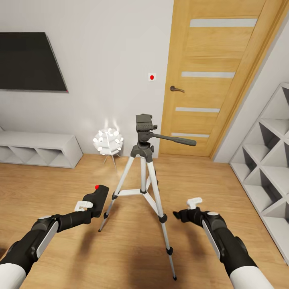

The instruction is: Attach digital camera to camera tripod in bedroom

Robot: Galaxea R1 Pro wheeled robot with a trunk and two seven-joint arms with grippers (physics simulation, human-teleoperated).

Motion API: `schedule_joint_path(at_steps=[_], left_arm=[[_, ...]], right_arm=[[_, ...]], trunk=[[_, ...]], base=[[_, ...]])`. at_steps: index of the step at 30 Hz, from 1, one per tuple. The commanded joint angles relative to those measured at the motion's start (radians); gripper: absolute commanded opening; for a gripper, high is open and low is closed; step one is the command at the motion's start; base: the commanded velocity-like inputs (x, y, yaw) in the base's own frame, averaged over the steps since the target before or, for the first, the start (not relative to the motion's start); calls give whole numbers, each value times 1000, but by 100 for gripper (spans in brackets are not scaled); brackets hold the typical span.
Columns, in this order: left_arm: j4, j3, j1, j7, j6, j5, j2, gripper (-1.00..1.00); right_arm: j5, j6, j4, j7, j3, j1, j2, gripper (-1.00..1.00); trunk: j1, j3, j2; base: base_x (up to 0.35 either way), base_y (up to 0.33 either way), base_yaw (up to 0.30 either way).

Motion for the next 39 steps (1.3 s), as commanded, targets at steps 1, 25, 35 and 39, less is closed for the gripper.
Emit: schedule_joint_path(at_steps=[1, 25, 35, 39], left_arm=[[-1, -2, -1, 0, 7, 9, 1, -100], [-5, -2, 0, -1, 7, 9, 1, -100], [-5, -2, 0, -2, 7, 9, 1, -100], [-5, -2, 0, -2, 7, 9, 2, -100]], right_arm=[[6, 3, -8, 6, 0, -1, -1, 100], [-7, -3, -111, 25, 35, 1, 20, 100], [-6, -5, -27, 128, 88, 0, 18, 100], [-2, -6, -43, 174, 91, 0, 19, 100]], trunk=[[1, -2, -2], [1, -2, -2], [1, -2, -2], [1, -2, -2]], base=[[0, 0, 0], [0, 0, 0], [0, 0, 0], [0, 0, 0]])
